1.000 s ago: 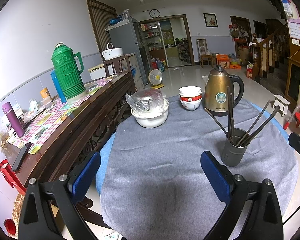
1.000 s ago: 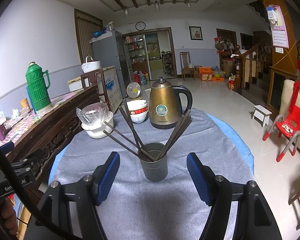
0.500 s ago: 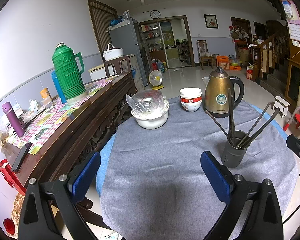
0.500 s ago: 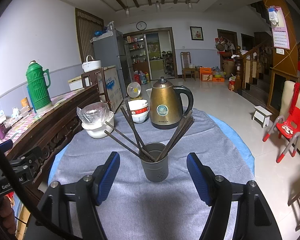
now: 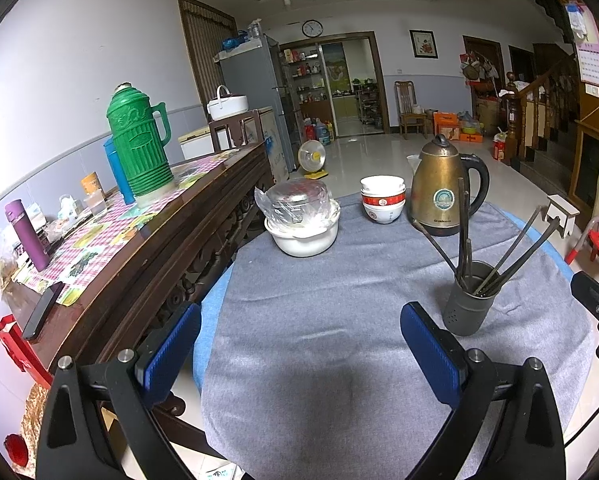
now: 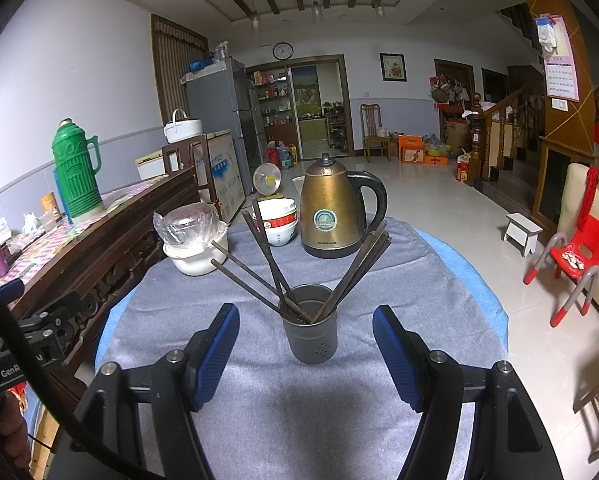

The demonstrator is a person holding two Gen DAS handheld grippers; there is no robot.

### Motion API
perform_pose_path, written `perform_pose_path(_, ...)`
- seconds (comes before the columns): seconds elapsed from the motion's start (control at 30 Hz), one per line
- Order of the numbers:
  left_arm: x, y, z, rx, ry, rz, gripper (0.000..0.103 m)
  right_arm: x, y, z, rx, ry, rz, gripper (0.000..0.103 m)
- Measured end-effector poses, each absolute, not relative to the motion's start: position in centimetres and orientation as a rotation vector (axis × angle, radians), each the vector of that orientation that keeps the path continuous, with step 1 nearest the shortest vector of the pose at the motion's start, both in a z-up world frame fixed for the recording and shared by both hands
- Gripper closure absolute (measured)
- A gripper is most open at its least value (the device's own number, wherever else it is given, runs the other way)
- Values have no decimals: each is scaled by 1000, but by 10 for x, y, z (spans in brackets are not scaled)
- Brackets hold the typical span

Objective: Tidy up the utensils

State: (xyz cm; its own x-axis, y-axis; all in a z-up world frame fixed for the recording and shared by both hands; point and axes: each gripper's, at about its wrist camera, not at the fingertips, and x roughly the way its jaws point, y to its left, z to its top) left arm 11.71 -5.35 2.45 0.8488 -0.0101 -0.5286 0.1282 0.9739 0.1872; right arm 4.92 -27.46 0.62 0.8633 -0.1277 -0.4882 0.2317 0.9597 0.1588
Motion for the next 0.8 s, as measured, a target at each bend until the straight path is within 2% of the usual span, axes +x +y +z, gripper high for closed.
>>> perform_pose_path(0.8,116,-51,27,210,554,-84,3,50,-273,6,214,492,-196,30)
